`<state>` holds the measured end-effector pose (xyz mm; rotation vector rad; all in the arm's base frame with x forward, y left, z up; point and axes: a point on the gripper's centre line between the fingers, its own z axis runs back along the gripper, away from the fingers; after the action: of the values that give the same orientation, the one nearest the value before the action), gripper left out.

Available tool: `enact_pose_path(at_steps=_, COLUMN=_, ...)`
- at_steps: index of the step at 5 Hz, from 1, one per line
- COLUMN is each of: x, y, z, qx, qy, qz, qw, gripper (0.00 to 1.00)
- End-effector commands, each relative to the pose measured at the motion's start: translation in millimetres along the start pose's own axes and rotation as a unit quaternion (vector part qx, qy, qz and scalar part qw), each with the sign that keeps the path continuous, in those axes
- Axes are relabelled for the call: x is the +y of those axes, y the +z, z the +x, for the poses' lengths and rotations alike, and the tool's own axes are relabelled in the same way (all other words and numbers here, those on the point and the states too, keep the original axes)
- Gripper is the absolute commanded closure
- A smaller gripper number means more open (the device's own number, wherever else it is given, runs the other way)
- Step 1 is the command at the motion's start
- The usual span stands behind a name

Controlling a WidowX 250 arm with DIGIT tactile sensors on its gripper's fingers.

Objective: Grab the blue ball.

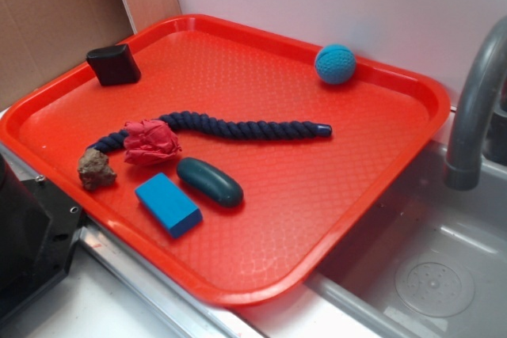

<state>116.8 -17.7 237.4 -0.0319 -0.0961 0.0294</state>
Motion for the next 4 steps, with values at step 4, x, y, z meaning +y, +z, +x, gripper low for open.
enact_pose_path(at_steps=4, x=-35, y=-102, z=77, qx=0.02, qy=0.06, qz=-0.124, qw=0.99, gripper=0.0)
